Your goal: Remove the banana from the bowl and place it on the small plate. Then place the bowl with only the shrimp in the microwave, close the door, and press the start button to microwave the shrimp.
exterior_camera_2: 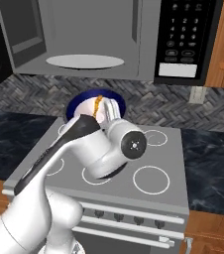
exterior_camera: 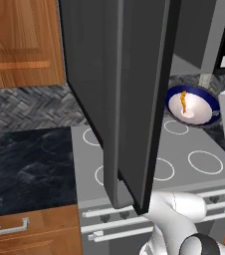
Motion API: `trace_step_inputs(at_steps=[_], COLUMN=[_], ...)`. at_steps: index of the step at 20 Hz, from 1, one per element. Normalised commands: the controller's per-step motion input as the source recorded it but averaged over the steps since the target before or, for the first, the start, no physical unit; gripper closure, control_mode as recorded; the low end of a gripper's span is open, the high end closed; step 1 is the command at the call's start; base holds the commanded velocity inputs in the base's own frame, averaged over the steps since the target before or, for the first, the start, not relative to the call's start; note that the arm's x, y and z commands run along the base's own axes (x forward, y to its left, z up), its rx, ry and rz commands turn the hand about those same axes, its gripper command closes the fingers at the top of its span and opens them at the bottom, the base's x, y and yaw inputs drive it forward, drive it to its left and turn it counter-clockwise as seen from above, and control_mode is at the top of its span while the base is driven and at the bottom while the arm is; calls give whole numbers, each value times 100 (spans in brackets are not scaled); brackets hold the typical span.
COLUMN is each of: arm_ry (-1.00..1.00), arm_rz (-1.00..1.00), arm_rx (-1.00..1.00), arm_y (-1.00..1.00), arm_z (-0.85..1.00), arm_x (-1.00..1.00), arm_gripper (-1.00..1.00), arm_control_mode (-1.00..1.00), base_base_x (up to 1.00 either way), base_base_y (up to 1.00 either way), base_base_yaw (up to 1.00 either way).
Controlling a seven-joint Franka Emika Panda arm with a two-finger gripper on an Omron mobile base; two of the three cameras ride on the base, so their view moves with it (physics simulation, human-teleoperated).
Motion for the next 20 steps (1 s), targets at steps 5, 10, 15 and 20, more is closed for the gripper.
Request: trace_step_inputs(at_steps=[5,10,15,20], arm_ry=[-10,-5,9,9], arm_rz=[-11,-8,-2,0], arm_rx=[6,1,0,0], arm_y=[31,34,41,44], arm_z=[98,72,44,43], arm_x=[9,29,68,77], arm_gripper=[100,100,100,100], arm_control_mode=[-100,-100,-100,-100], base_base_x=[0,0,0,0], base_base_y=[0,0,0,0], base_base_yaw=[0,0,0,0])
